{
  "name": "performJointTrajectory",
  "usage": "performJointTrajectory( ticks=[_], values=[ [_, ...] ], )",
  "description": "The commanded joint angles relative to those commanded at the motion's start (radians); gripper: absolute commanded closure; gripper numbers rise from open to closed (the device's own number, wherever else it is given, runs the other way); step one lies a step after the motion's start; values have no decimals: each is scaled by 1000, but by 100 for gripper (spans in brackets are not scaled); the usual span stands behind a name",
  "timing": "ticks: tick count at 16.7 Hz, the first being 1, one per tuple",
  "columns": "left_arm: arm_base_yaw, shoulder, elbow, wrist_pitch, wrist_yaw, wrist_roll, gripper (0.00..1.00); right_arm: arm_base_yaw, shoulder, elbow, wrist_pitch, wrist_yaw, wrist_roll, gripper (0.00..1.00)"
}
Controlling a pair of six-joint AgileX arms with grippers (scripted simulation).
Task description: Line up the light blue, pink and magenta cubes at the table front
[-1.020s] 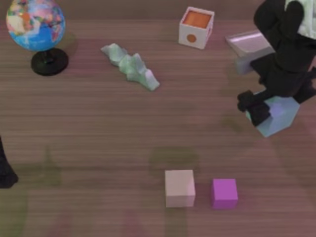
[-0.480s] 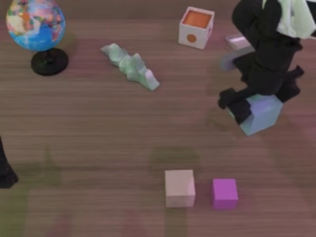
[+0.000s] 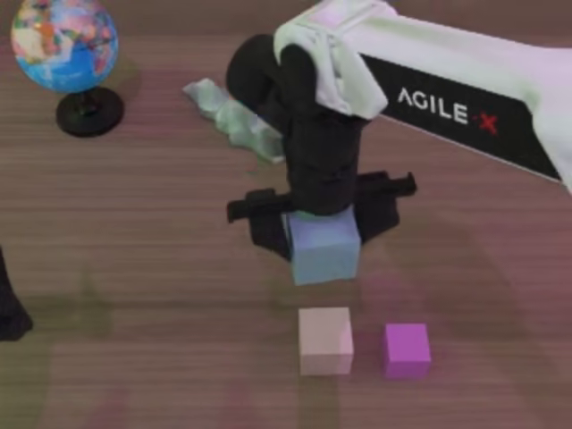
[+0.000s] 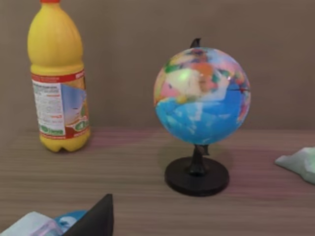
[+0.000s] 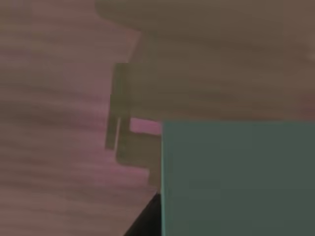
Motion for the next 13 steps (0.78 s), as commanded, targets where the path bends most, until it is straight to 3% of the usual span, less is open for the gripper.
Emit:
performJointTrajectory(
  ticks=[3, 6, 13],
  values=[
    [0, 0, 0, 0, 0, 0, 0, 137, 51, 105, -51, 2, 238, 100],
    [0, 0, 0, 0, 0, 0, 0, 233, 75, 177, -79, 5, 383, 100],
    [0, 0, 0, 0, 0, 0, 0, 266, 75, 199, -84, 6, 435, 100]
  ],
)
